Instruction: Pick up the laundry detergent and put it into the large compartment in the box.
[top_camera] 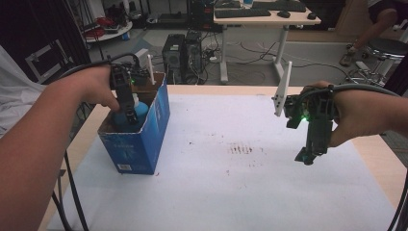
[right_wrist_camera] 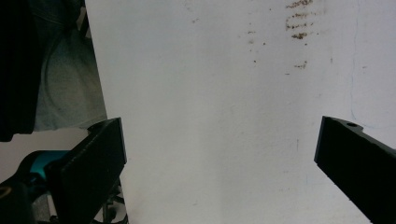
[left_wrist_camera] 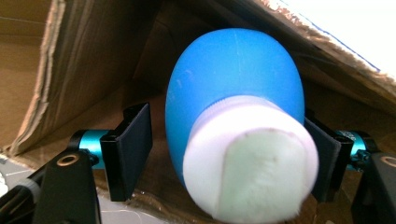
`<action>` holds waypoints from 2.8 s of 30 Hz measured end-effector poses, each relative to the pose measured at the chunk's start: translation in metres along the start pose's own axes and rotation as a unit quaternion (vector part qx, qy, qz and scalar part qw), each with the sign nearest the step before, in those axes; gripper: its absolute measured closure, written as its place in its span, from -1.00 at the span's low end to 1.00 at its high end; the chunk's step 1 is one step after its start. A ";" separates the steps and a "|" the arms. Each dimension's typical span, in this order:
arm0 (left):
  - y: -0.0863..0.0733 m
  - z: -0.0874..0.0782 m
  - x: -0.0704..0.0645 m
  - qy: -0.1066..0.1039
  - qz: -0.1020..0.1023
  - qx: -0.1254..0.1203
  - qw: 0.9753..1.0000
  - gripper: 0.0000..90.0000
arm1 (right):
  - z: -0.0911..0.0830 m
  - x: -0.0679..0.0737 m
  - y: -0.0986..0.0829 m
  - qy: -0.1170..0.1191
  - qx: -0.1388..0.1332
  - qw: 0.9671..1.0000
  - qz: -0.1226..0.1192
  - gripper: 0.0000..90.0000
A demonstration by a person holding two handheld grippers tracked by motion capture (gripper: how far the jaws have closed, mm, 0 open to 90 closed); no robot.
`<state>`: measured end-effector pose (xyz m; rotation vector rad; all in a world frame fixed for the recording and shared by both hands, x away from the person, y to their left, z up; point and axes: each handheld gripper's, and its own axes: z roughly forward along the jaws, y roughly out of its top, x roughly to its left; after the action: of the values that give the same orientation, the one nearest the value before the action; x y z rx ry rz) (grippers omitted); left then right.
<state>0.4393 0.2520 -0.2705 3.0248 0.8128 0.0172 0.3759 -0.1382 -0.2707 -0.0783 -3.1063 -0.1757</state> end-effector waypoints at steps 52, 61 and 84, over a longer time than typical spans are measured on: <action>0.052 -0.068 -0.085 0.003 0.167 0.004 0.986 -0.96 | 0.001 0.003 0.003 0.007 -0.001 1.000 -0.008 -0.97; 0.072 -0.045 -0.094 0.006 0.212 0.009 0.977 -0.96 | 0.003 0.000 0.007 0.010 -0.001 1.000 -0.016 -0.97; 0.088 -0.037 -0.095 -0.003 0.231 -0.005 0.973 -0.96 | 0.005 0.000 0.007 0.016 0.006 1.000 -0.015 -0.97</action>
<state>0.4006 0.1285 -0.2332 3.1228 0.0912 0.0143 0.3766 -0.1310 -0.2746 -0.0274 -3.0776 -0.1565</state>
